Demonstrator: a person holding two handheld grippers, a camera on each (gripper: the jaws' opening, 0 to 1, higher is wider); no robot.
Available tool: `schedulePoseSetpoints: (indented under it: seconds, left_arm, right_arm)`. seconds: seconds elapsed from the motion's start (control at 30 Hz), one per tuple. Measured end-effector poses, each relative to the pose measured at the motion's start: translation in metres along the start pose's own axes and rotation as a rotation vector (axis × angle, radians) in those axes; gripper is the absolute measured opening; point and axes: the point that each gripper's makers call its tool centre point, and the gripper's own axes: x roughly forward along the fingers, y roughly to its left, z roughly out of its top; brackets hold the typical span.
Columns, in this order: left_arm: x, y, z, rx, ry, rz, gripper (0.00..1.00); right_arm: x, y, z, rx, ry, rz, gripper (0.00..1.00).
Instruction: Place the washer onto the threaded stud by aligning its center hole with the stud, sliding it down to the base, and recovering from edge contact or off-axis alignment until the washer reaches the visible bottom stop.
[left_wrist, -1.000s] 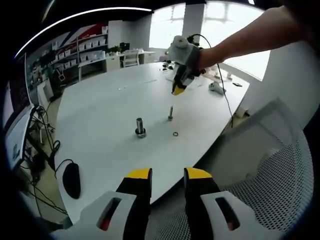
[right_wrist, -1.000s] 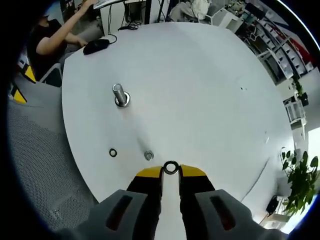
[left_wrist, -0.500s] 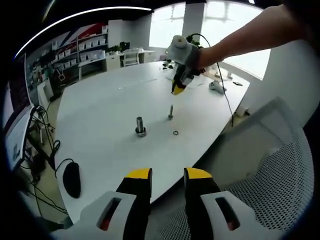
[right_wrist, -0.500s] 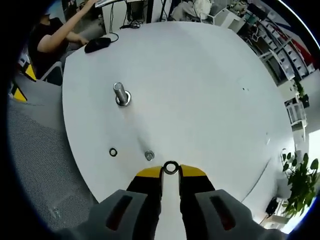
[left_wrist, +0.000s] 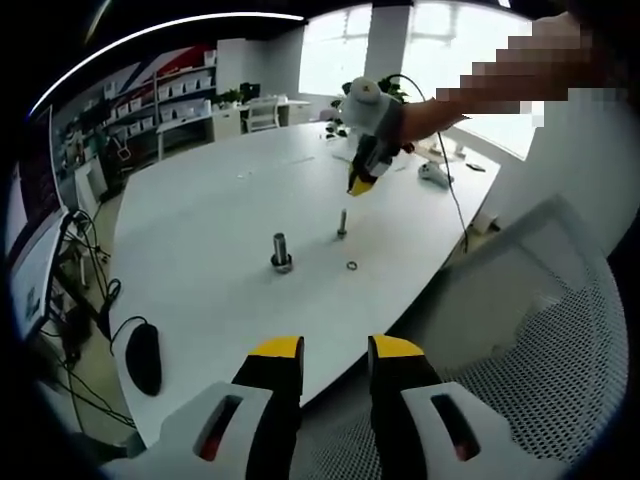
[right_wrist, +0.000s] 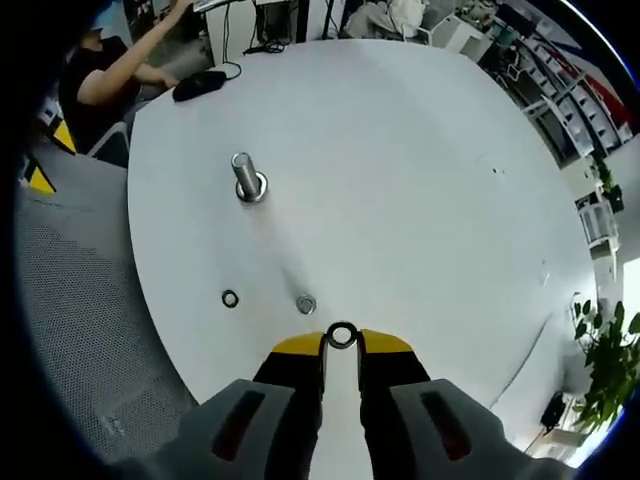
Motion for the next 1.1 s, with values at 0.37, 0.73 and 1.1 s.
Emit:
schedulePoseSetpoints:
  seconds: [0.37, 0.73, 1.1]
  left_arm:
    - [0.000, 0.001, -0.001, -0.001, 0.004, 0.009, 0.23]
    - [0.000, 0.002, -0.003, 0.003, 0.016, 0.018, 0.24]
    - [0.000, 0.002, -0.003, 0.002, 0.023, 0.023, 0.24]
  right_arm:
    - [0.008, 0.021, 0.008, -0.051, -0.006, 0.052, 0.14]
    - [0.017, 0.025, 0.009, -0.066, 0.011, 0.063, 0.14]
    - [0.027, 0.025, 0.009, -0.060, 0.014, 0.069, 0.14]
